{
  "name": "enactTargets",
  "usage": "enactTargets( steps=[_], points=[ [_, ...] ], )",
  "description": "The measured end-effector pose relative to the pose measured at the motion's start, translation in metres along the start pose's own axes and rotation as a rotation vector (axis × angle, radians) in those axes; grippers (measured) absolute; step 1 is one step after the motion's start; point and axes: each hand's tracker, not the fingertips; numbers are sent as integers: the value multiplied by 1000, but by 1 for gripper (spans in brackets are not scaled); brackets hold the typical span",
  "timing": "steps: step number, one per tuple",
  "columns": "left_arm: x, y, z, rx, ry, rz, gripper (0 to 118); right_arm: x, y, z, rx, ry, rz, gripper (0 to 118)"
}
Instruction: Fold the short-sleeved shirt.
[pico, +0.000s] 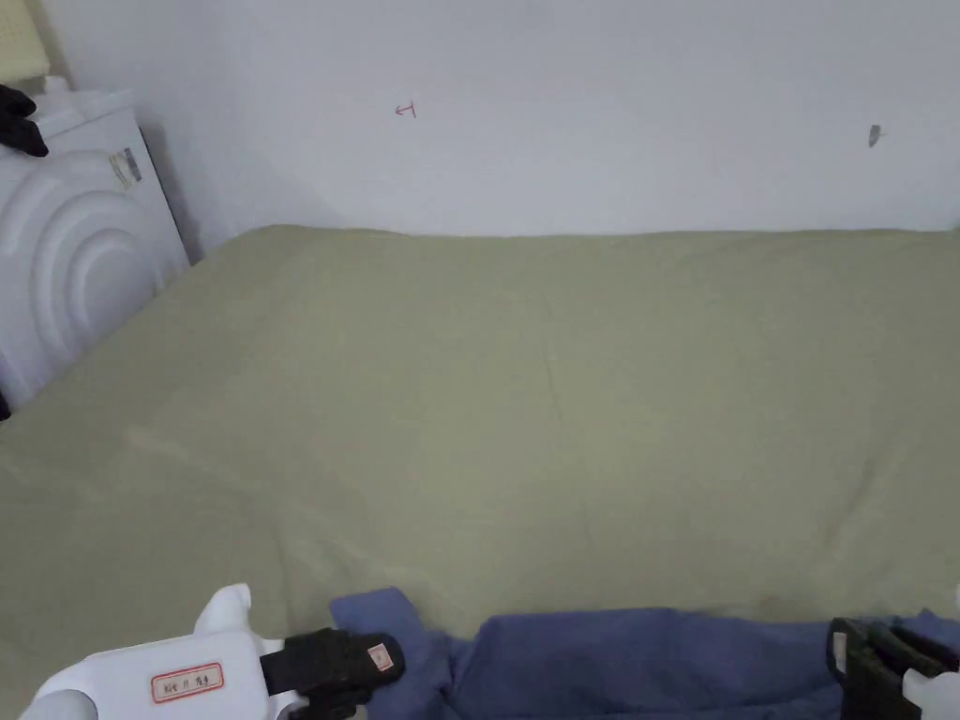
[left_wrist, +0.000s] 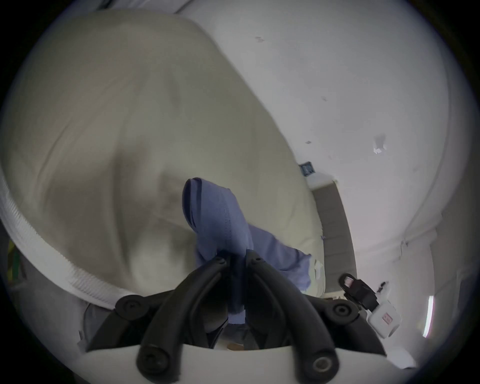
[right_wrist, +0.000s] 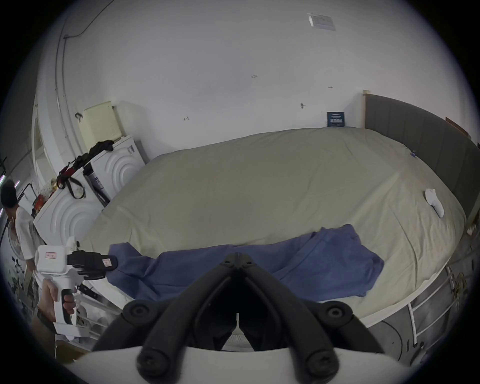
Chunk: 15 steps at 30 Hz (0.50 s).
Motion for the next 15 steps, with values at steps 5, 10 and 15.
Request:
enactTargets(
  steps=[5, 10, 15],
  points=[
    [71, -5, -29, -69, -94, -179, 9, 18, 7, 15, 40, -38, -44, 2],
    [129, -21, -88, -169, -203, -257, 9, 38, 11, 32, 71, -73, -86, 2],
    [159, -51, -156, -294, -240, -286, 9, 55, 9, 44, 82, -111, -107, 2]
  ],
)
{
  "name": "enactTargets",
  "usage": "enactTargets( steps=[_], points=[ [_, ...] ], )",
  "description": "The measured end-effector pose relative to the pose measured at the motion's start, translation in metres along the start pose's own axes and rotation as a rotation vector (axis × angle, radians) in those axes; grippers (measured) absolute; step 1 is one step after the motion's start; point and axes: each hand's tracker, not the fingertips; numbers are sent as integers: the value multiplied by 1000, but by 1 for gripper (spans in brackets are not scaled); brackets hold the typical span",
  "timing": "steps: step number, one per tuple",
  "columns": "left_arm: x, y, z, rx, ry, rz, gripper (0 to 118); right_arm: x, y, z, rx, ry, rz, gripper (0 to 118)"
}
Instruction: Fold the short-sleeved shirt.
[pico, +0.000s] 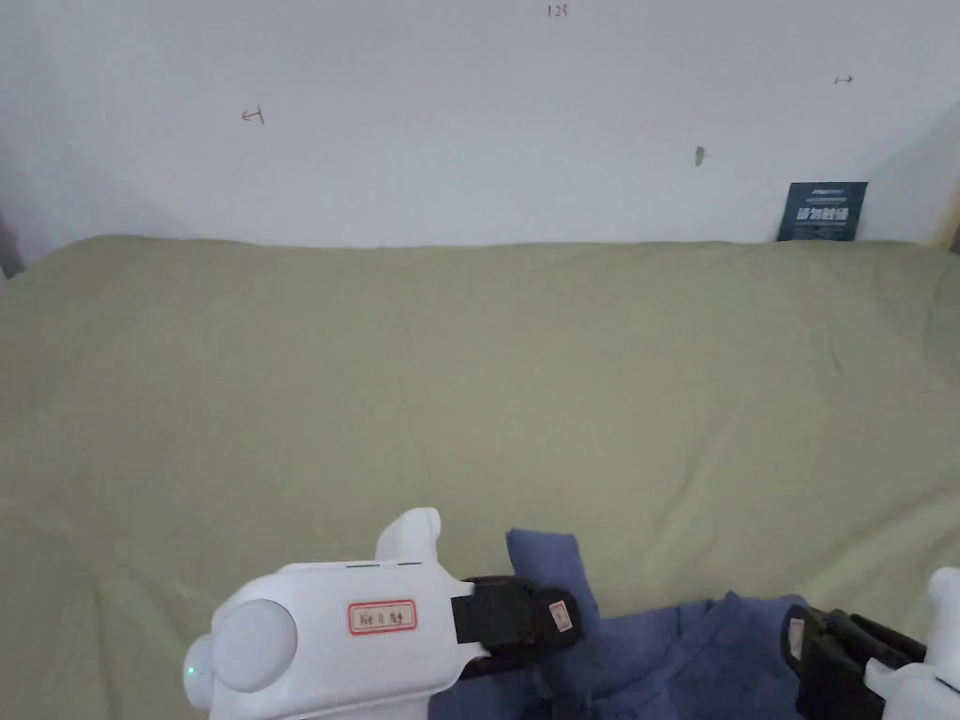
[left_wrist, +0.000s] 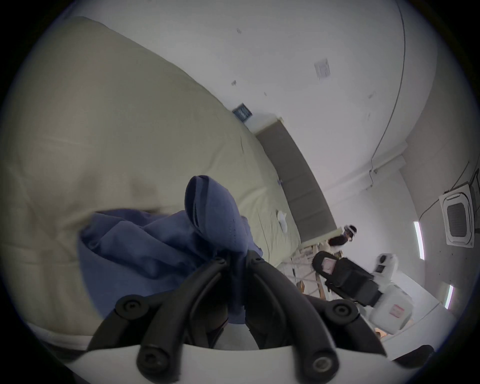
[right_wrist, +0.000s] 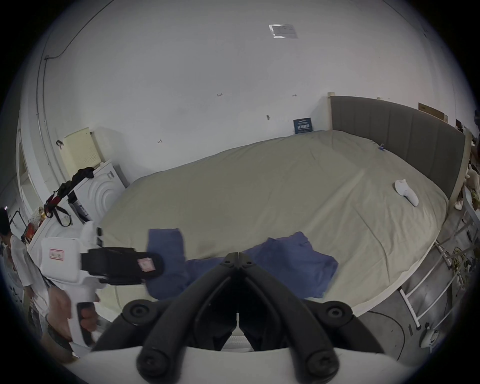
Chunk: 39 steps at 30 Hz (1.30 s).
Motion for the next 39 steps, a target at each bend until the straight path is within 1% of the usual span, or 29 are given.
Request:
enactTargets(
  steps=[1, 3, 4, 5, 6, 7, 8, 9, 11, 12, 13, 14, 15, 18, 21, 29, 34, 37, 39],
  points=[
    [0, -2, -13, -31, 14, -6, 9, 3, 0, 1, -2, -6, -3, 2],
    [-6, -6, -39, -72, 113, -18, 10, 9, -1, 2, -7, -12, -9, 2],
    [-11, -8, -46, -86, 168, -24, 15, 11, -1, 3, -8, -10, -9, 2],
    [-15, -11, -49, -74, 225, 4, 21, 13, -2, 4, -10, -9, -8, 2],
    [-19, -12, -53, -66, 228, 13, 30, 15, -2, 4, -11, -8, -8, 2],
    [-22, -13, -50, -55, 225, 23, 36, 16, -2, 5, -12, -7, -9, 2],
    [-25, -14, -45, -27, 239, 65, 36, 17, -3, 5, -12, -8, -10, 2],
    [-27, -13, -39, -7, 221, 87, 36, 18, -3, 6, -11, -5, -13, 2],
    [-27, -11, -22, 63, 218, 99, 36, 18, -3, 7, -9, 1, -15, 2],
    [-27, -10, -14, 94, 192, 91, 36, 18, -3, 7, -7, 1, -16, 2],
    [-28, -11, -7, 127, 161, 93, 32, 18, -3, 7, -6, 2, -16, 2],
    [-29, -10, -4, 149, 120, 95, 17, 17, -4, 7, -6, 4, -14, 2],
    [-30, -9, -3, 147, 108, 107, 0, 17, -4, 7, -7, 7, -13, 2],
    [-32, -10, -15, 141, 180, 57, 0, 15, -6, 9, -9, 15, -15, 2],
    [-42, -21, -37, 98, 190, 74, 0, 13, -6, 14, -2, 27, -8, 2],
    [-48, -56, -113, 8, 105, 160, 0, 7, 3, 23, 45, 50, 13, 2],
    [-40, -68, -137, 5, 31, 200, 0, 5, 7, 27, 54, 57, 29, 2],
    [-25, -73, -143, 6, 15, 157, 0, 4, 8, 27, 52, 57, 38, 2],
    [-25, -74, -151, -12, 4, 156, 0, 3, 8, 25, 43, 51, 40, 2]
  ],
)
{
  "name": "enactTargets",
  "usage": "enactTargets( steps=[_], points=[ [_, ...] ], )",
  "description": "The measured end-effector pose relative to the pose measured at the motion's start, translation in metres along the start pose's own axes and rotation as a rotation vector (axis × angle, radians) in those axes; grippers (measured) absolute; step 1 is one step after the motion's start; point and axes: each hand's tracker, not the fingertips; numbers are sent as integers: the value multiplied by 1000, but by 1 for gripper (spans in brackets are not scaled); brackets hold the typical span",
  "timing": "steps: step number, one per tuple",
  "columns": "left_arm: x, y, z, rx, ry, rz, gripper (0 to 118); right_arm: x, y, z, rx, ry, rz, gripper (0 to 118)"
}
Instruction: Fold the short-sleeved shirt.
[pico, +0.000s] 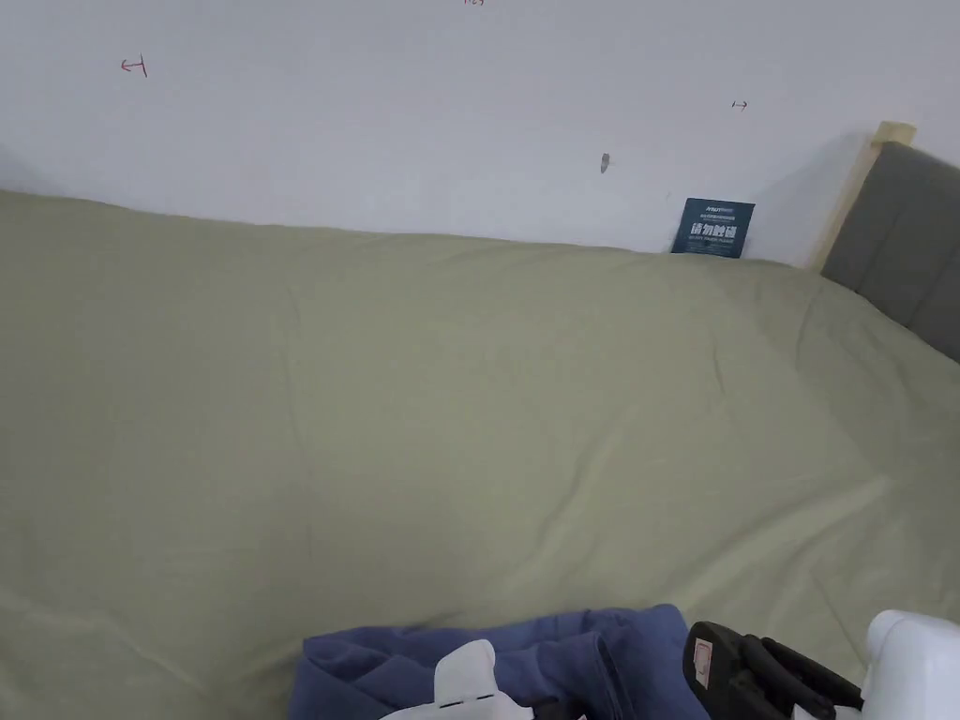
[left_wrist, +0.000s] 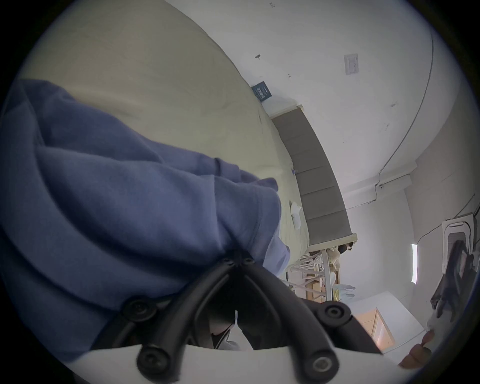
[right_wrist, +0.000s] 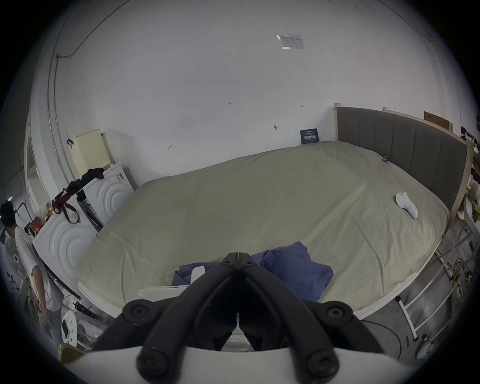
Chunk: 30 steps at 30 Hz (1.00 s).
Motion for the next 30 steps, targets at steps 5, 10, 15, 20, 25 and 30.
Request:
enactTargets(
  steps=[5, 10, 15, 20, 25, 30],
  points=[
    [-14, 2, 2, -3, -35, 86, 0, -1, -3, -3, -13, -4, -3, 2],
    [-8, 23, 54, 94, -48, 36, 0, -5, -3, -4, -18, 1, -3, 2],
    [-9, 52, 158, 257, 46, -130, 0, -10, -3, -9, -13, 12, 6, 2],
    [-12, 50, 236, 308, 233, -259, 0, -15, -4, -23, -15, 13, 27, 2],
    [2, 24, 258, 303, 514, -398, 0, -24, -10, -37, -63, -16, 87, 2],
    [0, 10, 245, 259, 486, -387, 0, -26, -14, -38, -87, -7, 95, 2]
  ],
)
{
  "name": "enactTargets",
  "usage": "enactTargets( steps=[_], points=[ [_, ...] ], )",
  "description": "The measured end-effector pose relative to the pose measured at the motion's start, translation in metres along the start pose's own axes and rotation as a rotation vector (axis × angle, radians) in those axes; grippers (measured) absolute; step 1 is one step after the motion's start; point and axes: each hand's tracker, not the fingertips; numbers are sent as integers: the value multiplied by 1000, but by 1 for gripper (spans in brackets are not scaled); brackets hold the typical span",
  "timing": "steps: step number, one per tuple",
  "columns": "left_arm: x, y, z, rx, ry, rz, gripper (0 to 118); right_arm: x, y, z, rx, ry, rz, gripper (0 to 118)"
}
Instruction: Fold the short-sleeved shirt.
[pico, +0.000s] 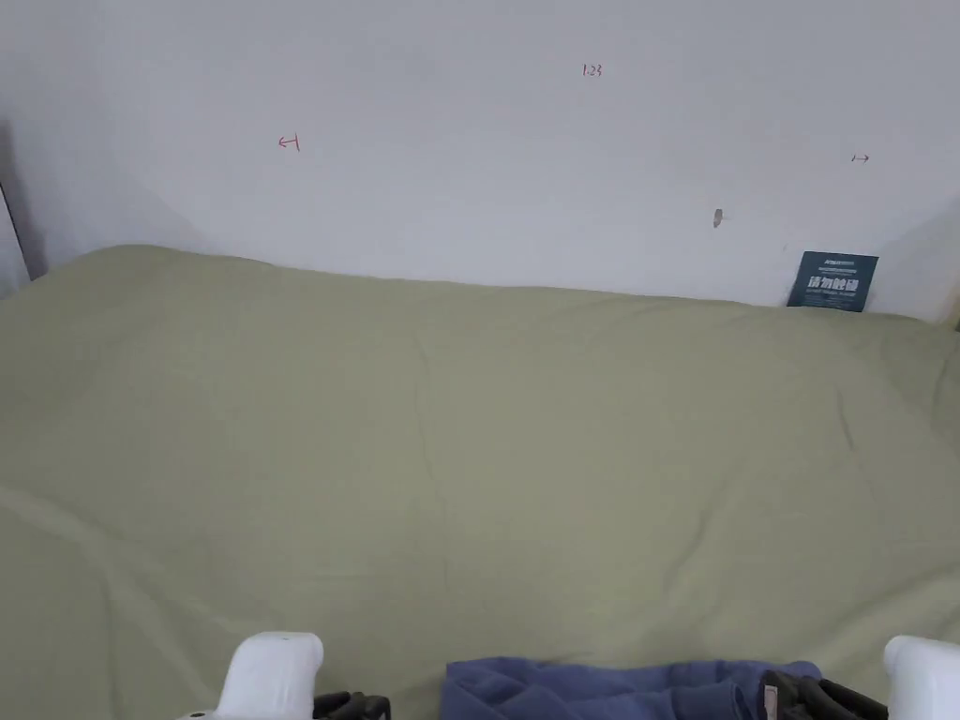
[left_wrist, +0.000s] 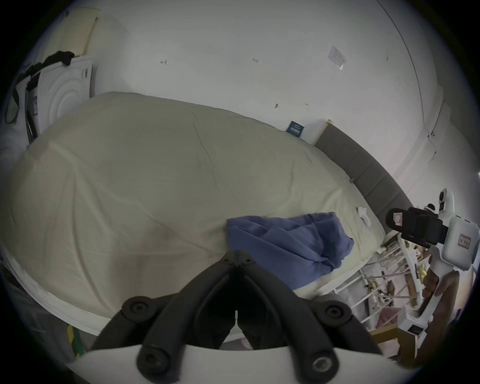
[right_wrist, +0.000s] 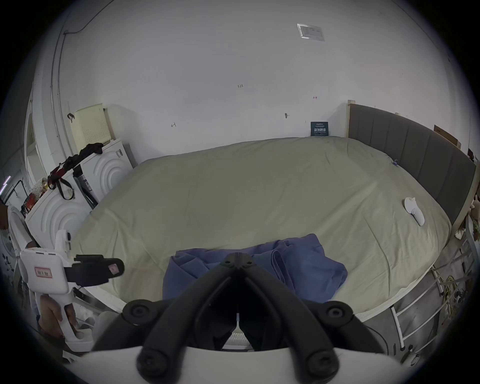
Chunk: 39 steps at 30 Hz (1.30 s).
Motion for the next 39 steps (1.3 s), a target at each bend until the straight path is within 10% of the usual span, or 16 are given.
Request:
enactTargets(
  steps=[3, 7, 23, 25, 39],
  points=[
    [-2, -6, -23, -57, -144, 54, 0, 2, 1, 8, 5, 4, 5, 2],
    [-19, -18, -71, -172, -250, 227, 75, 13, 5, 24, 27, 9, -14, 2],
    [-47, -62, -137, -109, -484, 764, 67, 47, 6, 45, 67, 11, -166, 2],
    [-46, -65, -142, -150, -431, 758, 23, 47, 4, 45, 56, 7, -163, 2],
    [-70, -28, -83, 30, -255, 614, 9, 45, 0, 48, 50, 6, -192, 2]
  ],
)
